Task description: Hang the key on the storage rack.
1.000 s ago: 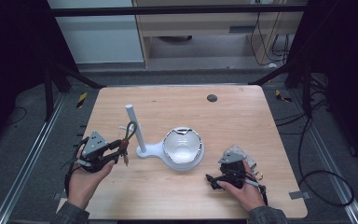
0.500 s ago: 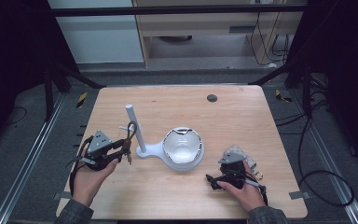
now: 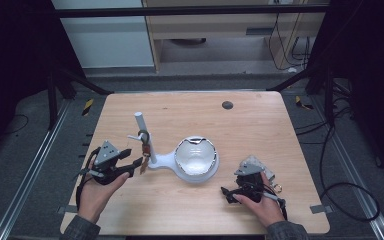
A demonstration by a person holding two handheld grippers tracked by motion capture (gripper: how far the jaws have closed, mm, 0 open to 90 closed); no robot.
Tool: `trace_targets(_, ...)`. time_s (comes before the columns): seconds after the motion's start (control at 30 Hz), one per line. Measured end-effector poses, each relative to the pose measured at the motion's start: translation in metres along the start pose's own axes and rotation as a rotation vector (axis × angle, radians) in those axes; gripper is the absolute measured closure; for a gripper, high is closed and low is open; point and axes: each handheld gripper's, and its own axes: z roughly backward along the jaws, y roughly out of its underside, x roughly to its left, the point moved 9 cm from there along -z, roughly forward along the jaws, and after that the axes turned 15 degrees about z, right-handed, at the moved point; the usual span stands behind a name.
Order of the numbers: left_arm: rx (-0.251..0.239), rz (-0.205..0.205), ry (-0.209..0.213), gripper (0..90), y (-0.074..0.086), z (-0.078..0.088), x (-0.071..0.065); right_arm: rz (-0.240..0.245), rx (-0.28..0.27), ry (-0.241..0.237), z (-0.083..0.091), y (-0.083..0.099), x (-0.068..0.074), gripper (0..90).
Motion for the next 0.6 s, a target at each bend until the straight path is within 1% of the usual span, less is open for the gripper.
trace_targets(0.03, -0.004, 0.002, -0.005, 35.4, 0.003, -0.001, 0.002, 0.000, 0.000, 0.000, 0.000, 0.000, 0.000, 0.2)
trace_targets(0.1, 0.009, 0.005, -0.019, 27.6, 0.015, -0.006, 0.008, 0.000, 0.000, 0.000, 0.000, 0.000, 0.000, 0.2)
trace_targets(0.17, 0.016, 0.014, -0.043, 21.3, 0.026, -0.012, 0.016, 0.000, 0.000, 0.000, 0.000, 0.000, 0.000, 0.2)
trace_targets(0.23, 0.018, 0.033, -0.070, 17.0, 0.038, -0.018, 0.026, -0.001, 0.000, 0.001, 0.000, 0.000, 0.000, 0.2)
trace_targets(0.3, 0.022, 0.053, -0.090, 14.5, 0.049, -0.024, 0.034, -0.004, 0.001, 0.002, 0.000, 0.000, 0.000, 0.3)
trace_targets(0.37, 0.086, 0.057, -0.093, 11.9, 0.063, -0.031, 0.042, -0.007, 0.003, 0.005, 0.000, 0.000, 0.000, 0.2)
trace_targets(0.4, 0.117, 0.053, -0.102, 10.4, 0.070, -0.035, 0.046, -0.009, 0.004, 0.005, 0.000, 0.000, 0.000, 0.3)
trace_targets(0.43, 0.134, 0.058, -0.108, 8.7, 0.076, -0.037, 0.050, -0.012, 0.002, 0.006, 0.000, 0.000, 0.000, 0.4)
trace_targets(0.53, 0.159, 0.091, -0.098, 7.3, 0.084, -0.040, 0.057, -0.020, 0.003, 0.012, 0.000, -0.001, 0.000, 0.4)
trace_targets(0.6, 0.151, 0.101, -0.113, 6.6, 0.084, -0.039, 0.062, -0.024, 0.004, 0.016, 0.000, -0.001, 0.000, 0.5)
